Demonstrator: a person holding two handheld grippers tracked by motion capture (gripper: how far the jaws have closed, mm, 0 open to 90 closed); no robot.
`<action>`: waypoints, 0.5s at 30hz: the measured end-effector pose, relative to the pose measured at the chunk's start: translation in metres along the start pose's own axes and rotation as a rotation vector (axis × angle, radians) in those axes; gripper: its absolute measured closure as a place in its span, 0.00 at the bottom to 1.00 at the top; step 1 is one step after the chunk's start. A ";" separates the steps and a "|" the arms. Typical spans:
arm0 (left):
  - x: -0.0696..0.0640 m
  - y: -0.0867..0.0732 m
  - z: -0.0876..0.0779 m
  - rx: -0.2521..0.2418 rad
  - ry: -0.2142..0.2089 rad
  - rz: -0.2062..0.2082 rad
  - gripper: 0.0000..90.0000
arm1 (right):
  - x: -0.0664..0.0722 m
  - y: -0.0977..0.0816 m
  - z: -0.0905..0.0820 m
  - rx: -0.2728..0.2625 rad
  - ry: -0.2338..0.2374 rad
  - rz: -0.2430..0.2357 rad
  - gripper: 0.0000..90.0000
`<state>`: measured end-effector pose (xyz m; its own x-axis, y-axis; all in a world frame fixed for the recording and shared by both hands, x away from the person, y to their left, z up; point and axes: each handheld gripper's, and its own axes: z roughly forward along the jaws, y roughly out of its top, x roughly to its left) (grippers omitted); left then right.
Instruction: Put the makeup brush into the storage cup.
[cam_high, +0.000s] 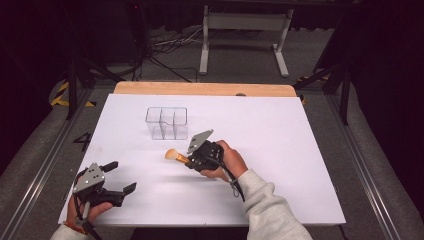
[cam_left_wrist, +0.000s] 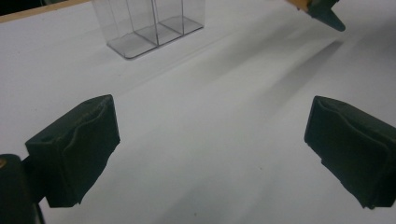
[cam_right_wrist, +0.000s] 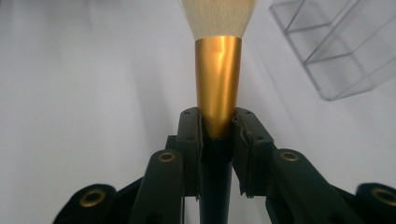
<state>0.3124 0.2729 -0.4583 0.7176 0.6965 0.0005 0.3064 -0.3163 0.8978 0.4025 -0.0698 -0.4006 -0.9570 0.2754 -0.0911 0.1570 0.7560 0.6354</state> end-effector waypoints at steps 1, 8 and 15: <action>0.000 0.000 0.000 0.000 0.003 0.000 0.04 | -0.001 -0.003 -0.006 -0.044 -0.012 0.022 0.82; 0.000 0.000 0.000 0.002 0.002 -0.004 0.04 | -0.006 -0.019 -0.033 -0.267 -0.068 0.107 0.82; 0.000 0.000 -0.002 -0.018 0.003 -0.009 0.04 | -0.007 -0.028 -0.043 -0.366 -0.098 0.135 0.82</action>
<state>0.3114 0.2742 -0.4574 0.7128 0.7013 -0.0064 0.3015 -0.2982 0.9056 0.3947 -0.1184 -0.3849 -0.9030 0.4268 -0.0496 0.1657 0.4524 0.8763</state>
